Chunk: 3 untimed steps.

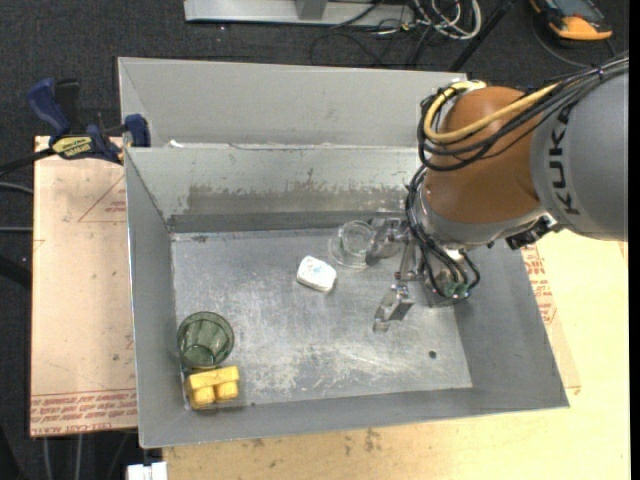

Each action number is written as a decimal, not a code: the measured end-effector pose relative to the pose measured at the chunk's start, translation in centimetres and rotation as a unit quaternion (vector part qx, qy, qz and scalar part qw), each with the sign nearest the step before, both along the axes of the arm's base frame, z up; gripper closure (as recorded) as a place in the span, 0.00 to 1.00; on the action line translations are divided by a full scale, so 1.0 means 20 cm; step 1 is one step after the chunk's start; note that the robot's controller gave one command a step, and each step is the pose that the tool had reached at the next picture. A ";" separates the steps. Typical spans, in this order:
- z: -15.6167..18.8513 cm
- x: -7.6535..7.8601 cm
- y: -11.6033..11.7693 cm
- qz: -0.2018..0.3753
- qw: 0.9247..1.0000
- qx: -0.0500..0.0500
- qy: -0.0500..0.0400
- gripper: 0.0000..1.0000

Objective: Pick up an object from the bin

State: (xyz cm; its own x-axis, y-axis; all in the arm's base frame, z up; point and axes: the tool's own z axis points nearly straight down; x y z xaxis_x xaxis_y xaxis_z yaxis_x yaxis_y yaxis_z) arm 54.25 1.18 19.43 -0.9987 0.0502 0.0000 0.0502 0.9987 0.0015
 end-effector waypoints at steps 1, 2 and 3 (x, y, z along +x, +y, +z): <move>-0.11 0.16 0.04 -0.100 0.995 0.000 -0.004 0.00; -0.18 0.16 0.10 -0.117 0.993 -0.001 0.001 0.00; -0.29 0.31 0.14 0.034 0.999 0.000 -0.003 0.00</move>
Offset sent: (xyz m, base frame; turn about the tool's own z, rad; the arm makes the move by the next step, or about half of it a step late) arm 0.0350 0.0430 -0.0295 -0.3288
